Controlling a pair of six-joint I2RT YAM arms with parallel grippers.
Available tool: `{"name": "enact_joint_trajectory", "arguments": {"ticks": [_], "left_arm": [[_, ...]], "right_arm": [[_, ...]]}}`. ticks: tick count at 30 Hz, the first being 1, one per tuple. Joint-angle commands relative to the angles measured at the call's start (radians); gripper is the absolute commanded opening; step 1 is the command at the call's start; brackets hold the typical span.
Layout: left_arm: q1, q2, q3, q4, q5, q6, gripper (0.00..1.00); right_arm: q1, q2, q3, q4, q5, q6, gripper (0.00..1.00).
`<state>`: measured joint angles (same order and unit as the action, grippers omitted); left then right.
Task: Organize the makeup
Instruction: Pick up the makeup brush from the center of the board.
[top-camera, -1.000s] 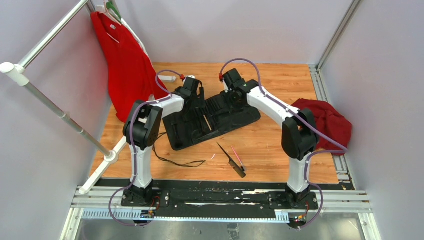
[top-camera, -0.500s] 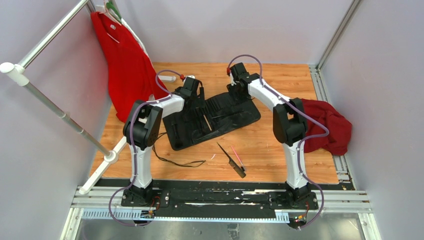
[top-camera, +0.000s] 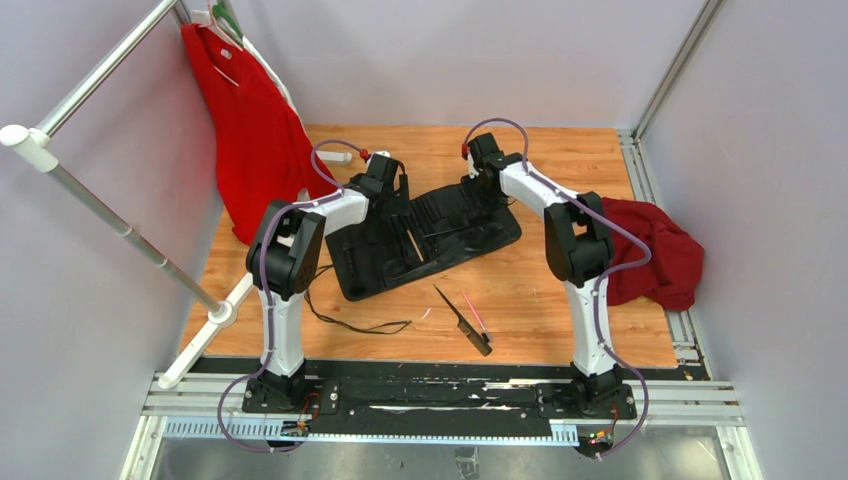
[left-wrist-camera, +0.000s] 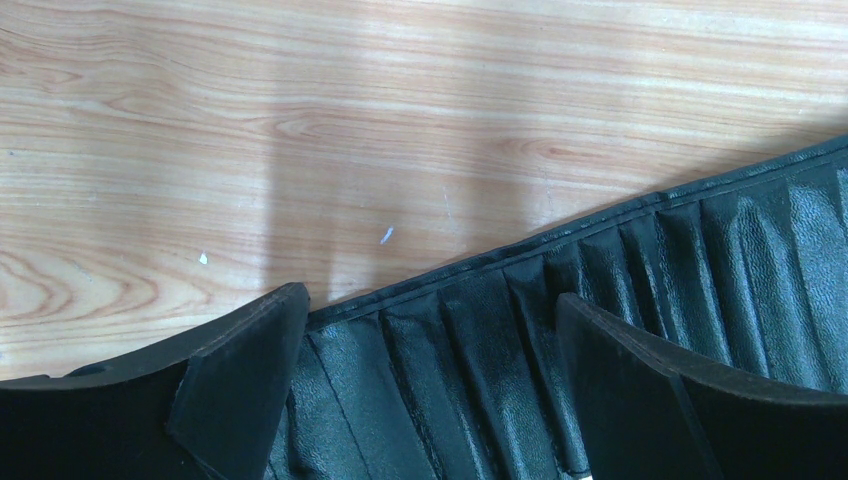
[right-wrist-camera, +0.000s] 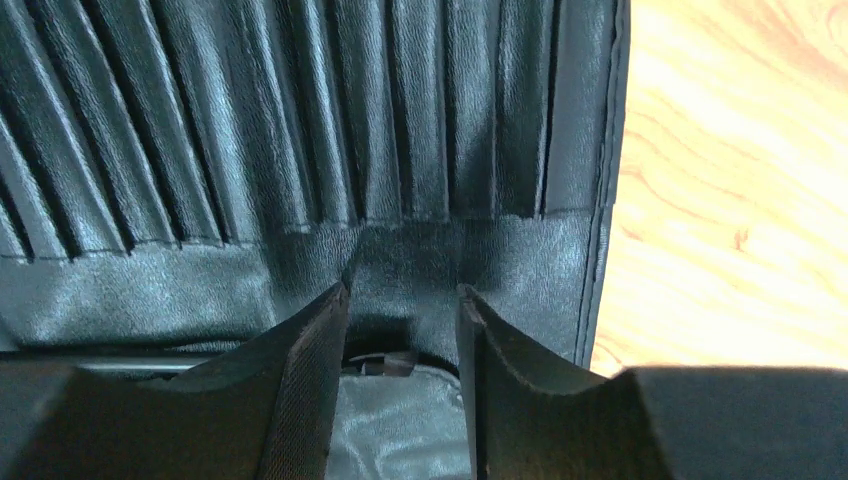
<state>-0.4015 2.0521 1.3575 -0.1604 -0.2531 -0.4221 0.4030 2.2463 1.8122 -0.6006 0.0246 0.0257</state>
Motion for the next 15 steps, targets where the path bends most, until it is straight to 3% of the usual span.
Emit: {"name": "enact_joint_trajectory", "arguments": {"ticks": [1,15], "left_arm": [[0.011,0.051,-0.041,-0.078,0.067,-0.021,1.0],[0.011,0.049,-0.045,-0.073,0.066,-0.022,0.99]], "right_arm": [[-0.008,-0.042,-0.092,0.026,-0.028,0.012,0.44],[0.045,-0.191,-0.25,0.053,-0.015,0.032,0.43]]}}
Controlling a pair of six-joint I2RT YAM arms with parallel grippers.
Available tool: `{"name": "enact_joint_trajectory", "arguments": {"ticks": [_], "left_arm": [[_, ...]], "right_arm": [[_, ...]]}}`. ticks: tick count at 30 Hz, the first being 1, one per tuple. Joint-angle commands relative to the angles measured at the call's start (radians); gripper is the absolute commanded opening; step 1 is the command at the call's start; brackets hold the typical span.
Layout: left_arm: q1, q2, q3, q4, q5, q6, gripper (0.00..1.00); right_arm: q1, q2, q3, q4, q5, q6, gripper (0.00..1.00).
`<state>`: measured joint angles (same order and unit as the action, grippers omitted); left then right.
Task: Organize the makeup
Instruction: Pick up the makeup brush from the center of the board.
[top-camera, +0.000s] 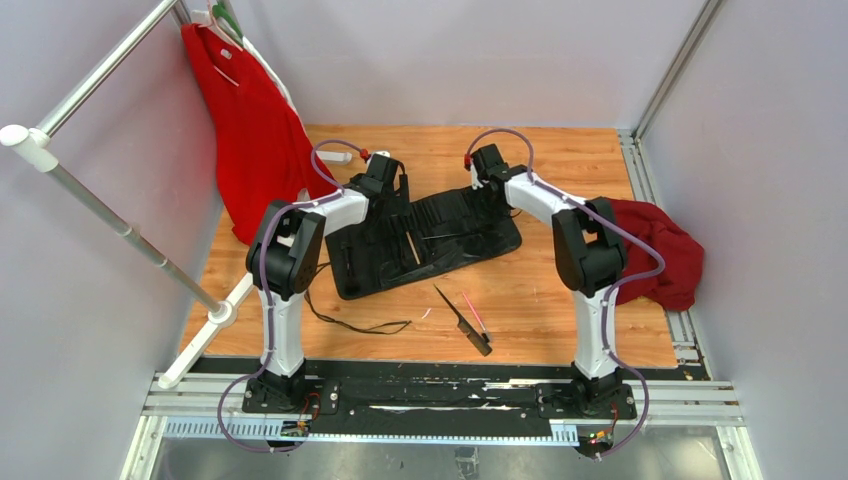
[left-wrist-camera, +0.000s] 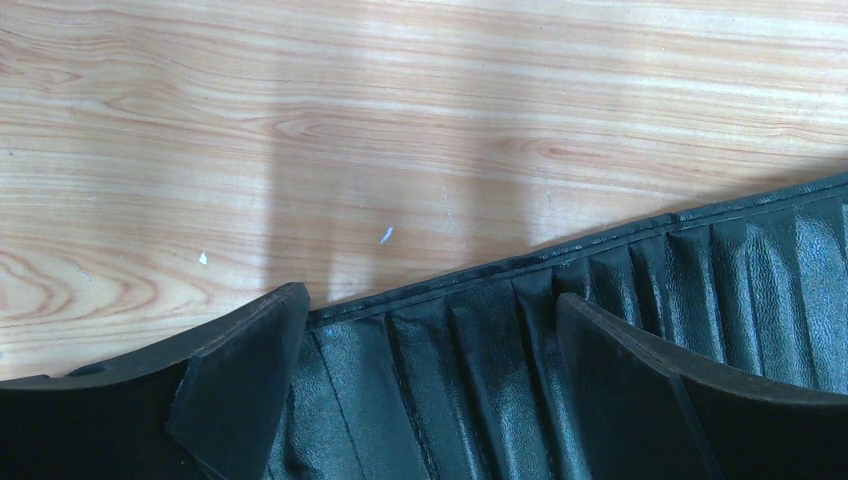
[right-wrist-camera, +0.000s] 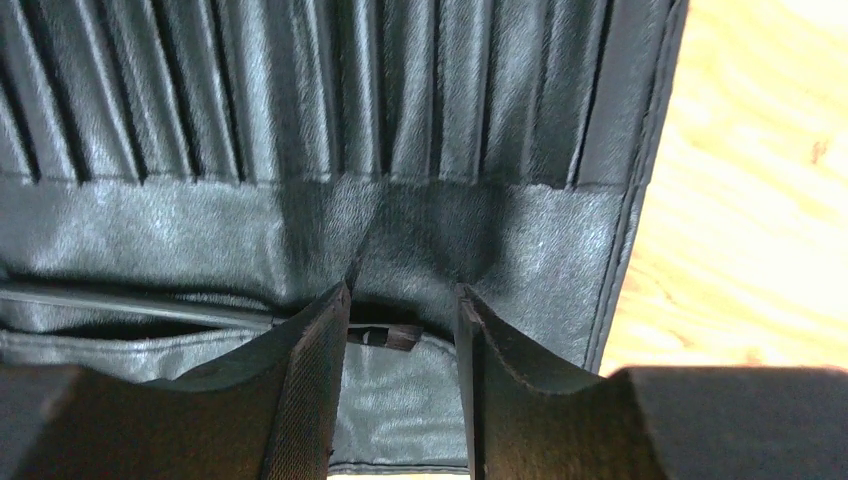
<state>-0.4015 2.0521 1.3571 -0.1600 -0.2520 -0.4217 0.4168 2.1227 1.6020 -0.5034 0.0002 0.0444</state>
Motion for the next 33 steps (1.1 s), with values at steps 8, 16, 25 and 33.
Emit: {"name": "enact_joint_trajectory", "arguments": {"ticks": [8,16,25,33], "left_arm": [[0.012,0.048,-0.048,-0.07,0.066,-0.023,0.99],[0.012,0.046,-0.051,-0.067,0.068,-0.024,0.99],[0.01,0.046,-0.052,-0.067,0.069,-0.023,0.99],[0.011,0.048,-0.05,-0.065,0.071,-0.022,0.99]], "right_arm": [[0.081,-0.195,-0.095,-0.057,0.029,0.019,0.43],[0.111,-0.262,-0.121,-0.08,0.06,0.003,0.44],[0.093,-0.244,-0.149,-0.042,-0.056,-0.15,0.48],[0.088,-0.212,-0.139,-0.008,-0.172,-0.188,0.49]]}}
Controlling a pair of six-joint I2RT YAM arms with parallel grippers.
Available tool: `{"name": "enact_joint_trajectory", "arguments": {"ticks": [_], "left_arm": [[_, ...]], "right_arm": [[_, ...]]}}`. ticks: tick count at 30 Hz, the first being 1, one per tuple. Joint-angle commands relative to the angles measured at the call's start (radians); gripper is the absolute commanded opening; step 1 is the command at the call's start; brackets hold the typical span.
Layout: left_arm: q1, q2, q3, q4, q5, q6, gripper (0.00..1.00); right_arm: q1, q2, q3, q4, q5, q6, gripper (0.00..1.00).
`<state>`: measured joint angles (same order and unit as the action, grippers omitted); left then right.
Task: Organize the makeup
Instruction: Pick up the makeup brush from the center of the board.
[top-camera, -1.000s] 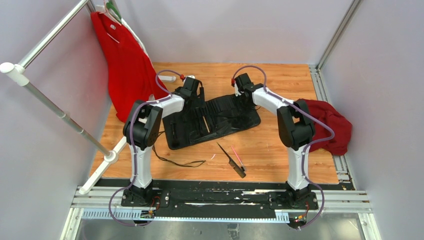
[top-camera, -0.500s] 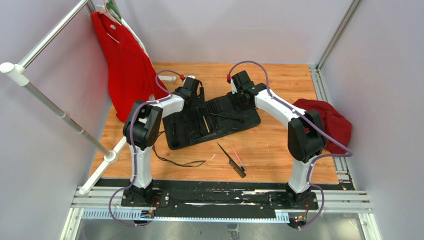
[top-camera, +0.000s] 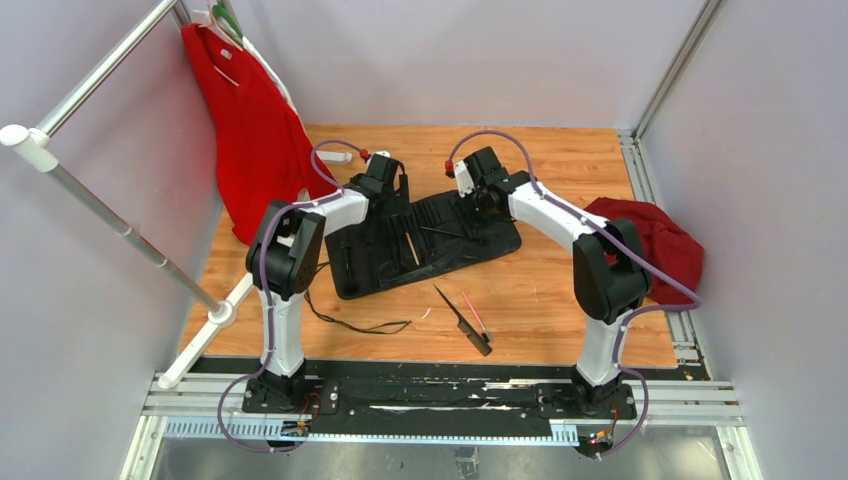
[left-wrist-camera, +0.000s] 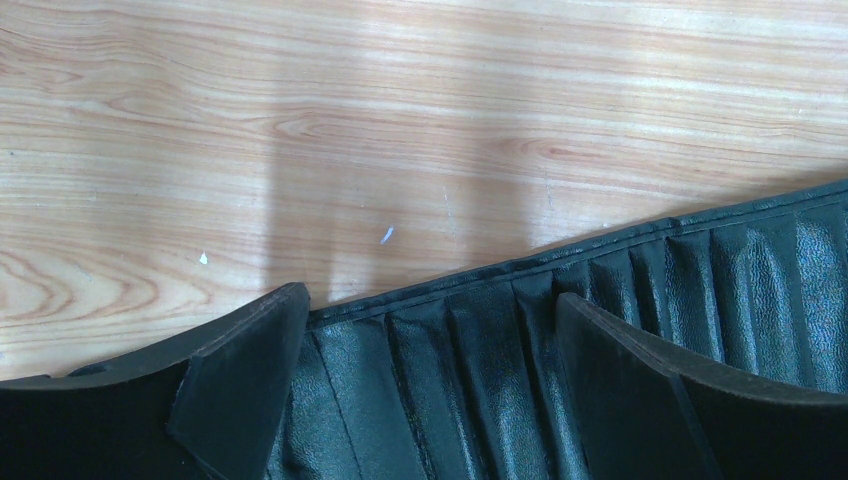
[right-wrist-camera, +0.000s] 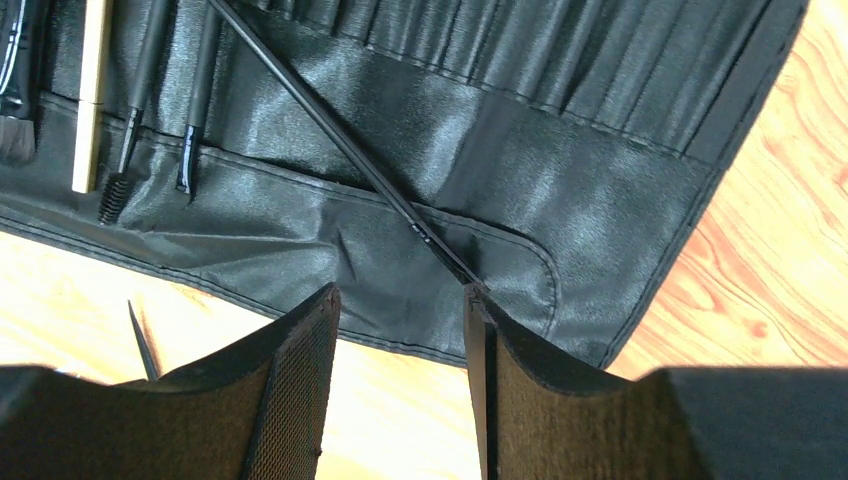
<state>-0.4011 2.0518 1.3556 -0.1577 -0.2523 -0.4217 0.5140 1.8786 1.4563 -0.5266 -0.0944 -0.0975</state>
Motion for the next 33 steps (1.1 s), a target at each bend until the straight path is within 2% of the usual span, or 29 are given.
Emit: {"name": "enact_joint_trajectory", "arguments": {"ticks": [1,10,24,28,33], "left_arm": [[0.011,0.048,-0.049,-0.068,0.071,-0.023,0.99],[0.011,0.048,-0.049,-0.068,0.072,-0.022,0.99],[0.011,0.05,-0.047,-0.068,0.073,-0.02,0.99],[0.011,0.05,-0.047,-0.068,0.073,-0.02,0.99],[0.01,0.05,-0.047,-0.068,0.073,-0.02,0.99]], "right_arm": [[-0.01,0.041,0.013,0.017,-0.091,-0.052,0.49],[-0.009,0.13,0.068,0.02,-0.154,-0.074,0.49],[-0.011,0.237,0.142,0.028,-0.134,-0.091,0.47],[-0.017,0.247,0.139,0.028,-0.124,-0.083,0.39],[-0.037,0.249,0.12,0.03,-0.123,-0.063,0.19]]}}
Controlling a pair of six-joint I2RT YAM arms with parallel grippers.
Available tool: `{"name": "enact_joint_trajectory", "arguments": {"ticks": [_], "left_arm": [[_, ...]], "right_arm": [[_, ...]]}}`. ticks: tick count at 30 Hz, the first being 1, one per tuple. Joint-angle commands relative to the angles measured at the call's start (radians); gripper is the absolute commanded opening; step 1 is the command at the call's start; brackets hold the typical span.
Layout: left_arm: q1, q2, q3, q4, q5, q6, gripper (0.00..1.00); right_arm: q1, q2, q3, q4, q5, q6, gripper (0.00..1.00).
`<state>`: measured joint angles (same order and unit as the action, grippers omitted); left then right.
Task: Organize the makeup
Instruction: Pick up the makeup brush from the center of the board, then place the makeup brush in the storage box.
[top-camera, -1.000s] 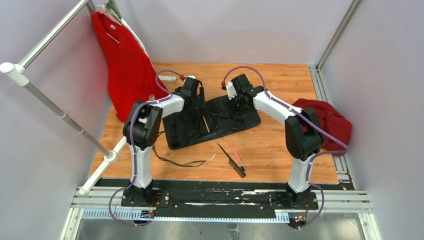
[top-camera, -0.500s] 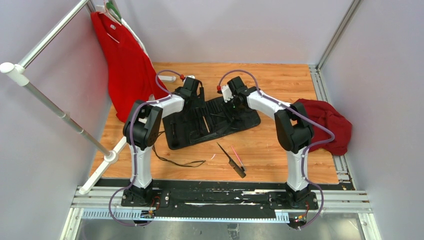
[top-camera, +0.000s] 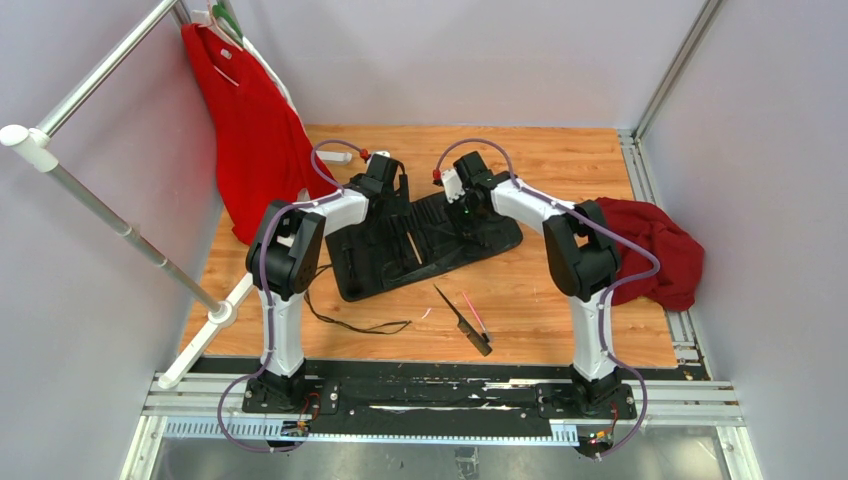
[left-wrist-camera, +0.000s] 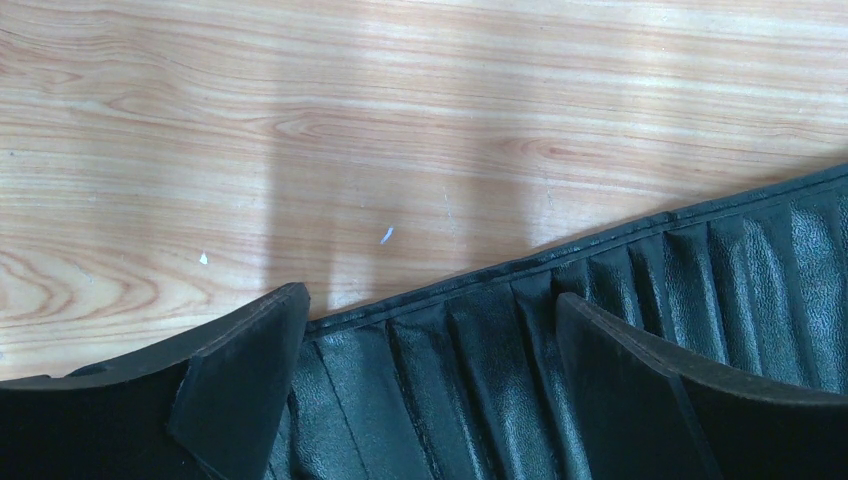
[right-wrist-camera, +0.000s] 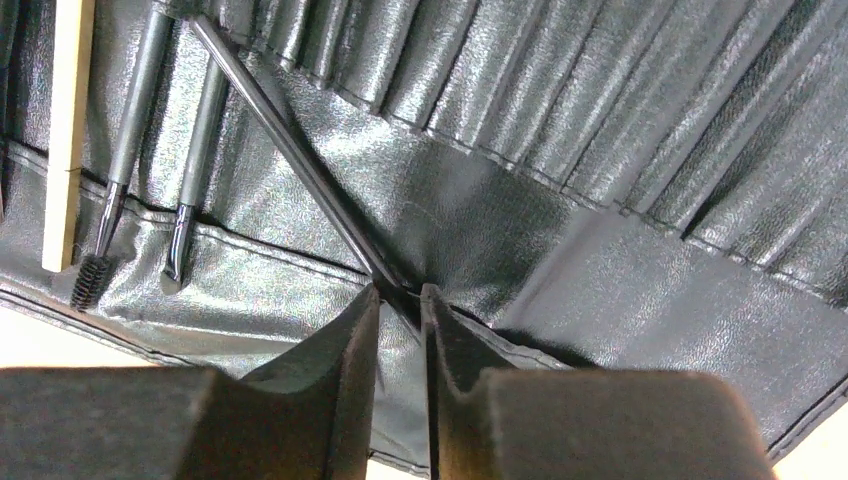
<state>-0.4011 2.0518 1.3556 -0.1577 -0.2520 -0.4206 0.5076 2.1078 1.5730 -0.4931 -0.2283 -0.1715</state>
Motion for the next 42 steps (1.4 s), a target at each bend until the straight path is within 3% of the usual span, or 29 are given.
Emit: {"name": "enact_joint_trajectory", "arguments": {"ticks": [1,6,25,42], "left_arm": [[0.011,0.05,-0.047,-0.068,0.072,-0.021,0.99],[0.011,0.05,-0.048,-0.066,0.071,-0.021,0.98],[0.01,0.048,-0.05,-0.066,0.069,-0.023,0.98],[0.01,0.045,-0.056,-0.061,0.075,-0.024,0.98]], "right_arm": [[-0.032,0.02,-0.001,-0.004,0.007,0.013,0.14],[-0.037,0.004,-0.027,0.006,0.009,0.022,0.01],[0.027,-0.305,-0.113,-0.007,0.016,0.205,0.01],[0.078,-0.264,-0.041,-0.174,-0.031,0.453,0.01]]}}
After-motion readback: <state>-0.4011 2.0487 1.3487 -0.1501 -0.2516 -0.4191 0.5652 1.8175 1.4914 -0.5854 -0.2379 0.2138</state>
